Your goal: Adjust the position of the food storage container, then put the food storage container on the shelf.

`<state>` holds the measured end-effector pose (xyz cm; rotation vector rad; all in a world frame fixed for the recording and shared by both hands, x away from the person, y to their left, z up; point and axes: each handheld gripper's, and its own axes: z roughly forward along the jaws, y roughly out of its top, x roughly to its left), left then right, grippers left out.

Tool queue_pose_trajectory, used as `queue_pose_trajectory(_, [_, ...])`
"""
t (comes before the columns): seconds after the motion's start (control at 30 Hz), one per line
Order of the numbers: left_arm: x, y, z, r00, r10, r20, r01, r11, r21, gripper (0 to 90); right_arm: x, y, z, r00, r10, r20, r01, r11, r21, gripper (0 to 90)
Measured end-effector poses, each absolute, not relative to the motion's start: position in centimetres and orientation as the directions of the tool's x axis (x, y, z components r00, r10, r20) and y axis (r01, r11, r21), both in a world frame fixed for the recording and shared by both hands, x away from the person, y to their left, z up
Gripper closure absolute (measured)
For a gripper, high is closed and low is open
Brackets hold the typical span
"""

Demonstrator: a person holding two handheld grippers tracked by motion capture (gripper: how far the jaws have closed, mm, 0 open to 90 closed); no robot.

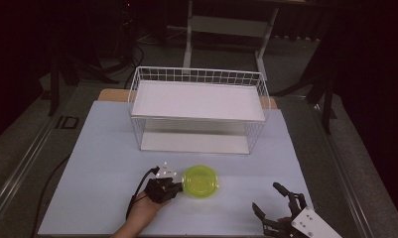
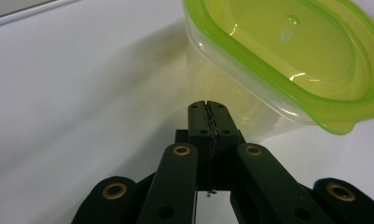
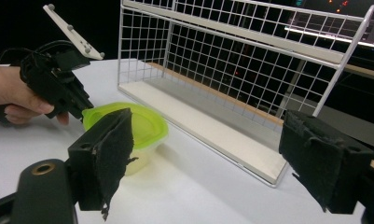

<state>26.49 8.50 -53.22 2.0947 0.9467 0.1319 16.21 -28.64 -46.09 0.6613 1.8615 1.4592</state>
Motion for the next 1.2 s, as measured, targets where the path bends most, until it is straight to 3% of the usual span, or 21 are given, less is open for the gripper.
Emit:
queue_pose_trajectory(0.27, [25.7,11.2,-51.7,0.705,0.675,-0.219,0.554,-0.33,0.765,85.5,16.4,-28.7,-46.1,-0.649,0.737,-0.189,-0.004,0.245,0.969,17.8])
queue_pose_trajectory(0.33, [25.1,12.2,-51.0,0.718,0.666,-0.201,0.512,-0.309,0.802,77.8,16.5,-28.8,-46.1,-0.654,0.735,-0.178,-0.001,0.235,0.972,17.8])
queue_pose_trajectory(0.4, [24.5,13.4,-50.0,0.725,0.653,-0.218,0.483,-0.256,0.837,61.7,16.7,-28.8,-46.2,-0.655,0.737,-0.167,0.013,0.232,0.973,17.8])
queue_pose_trajectory(0.5, [24.1,14.1,-49.4,0.741,0.633,-0.222,0.459,-0.237,0.856,49.4,16.7,-28.7,-46.1,-0.655,0.737,-0.168,0.017,0.236,0.972,17.8])
queue_pose_trajectory(0.63, [23.1,14.9,-48.0,0.76,0.617,-0.202,0.406,-0.209,0.889,41.7,16.5,-28.3,-46.0,-0.655,0.734,-0.18,0.014,0.25,0.968,17.9])
queue_pose_trajectory(0.67, [22.8,15.1,-47.3,0.771,0.6,-0.211,0.395,-0.191,0.899,35.4,16.6,-28.0,-45.8,-0.66,0.728,-0.185,0.017,0.261,0.965,17.9])
queue_pose_trajectory(0.83, [22.4,15.0,-46.3,0.787,0.576,-0.223,0.378,-0.163,0.911,32.0,17.5,-27.4,-45.0,-0.73,0.675,-0.102,0.093,0.245,0.965,17.7])
queue_pose_trajectory(0.97, [22.3,14.4,-45.7,0.798,0.561,-0.22,0.371,-0.168,0.913,30.2,18.0,-26.6,-44.6,-0.713,0.685,-0.148,0.077,0.287,0.955,17.5])
queue_pose_trajectory(1.2, [22.7,13.4,-45.4,0.799,0.561,-0.217,0.377,-0.187,0.907,30.3,20.0,-25.3,-43.7,-0.746,0.657,-0.111,0.106,0.282,0.954,13.9])
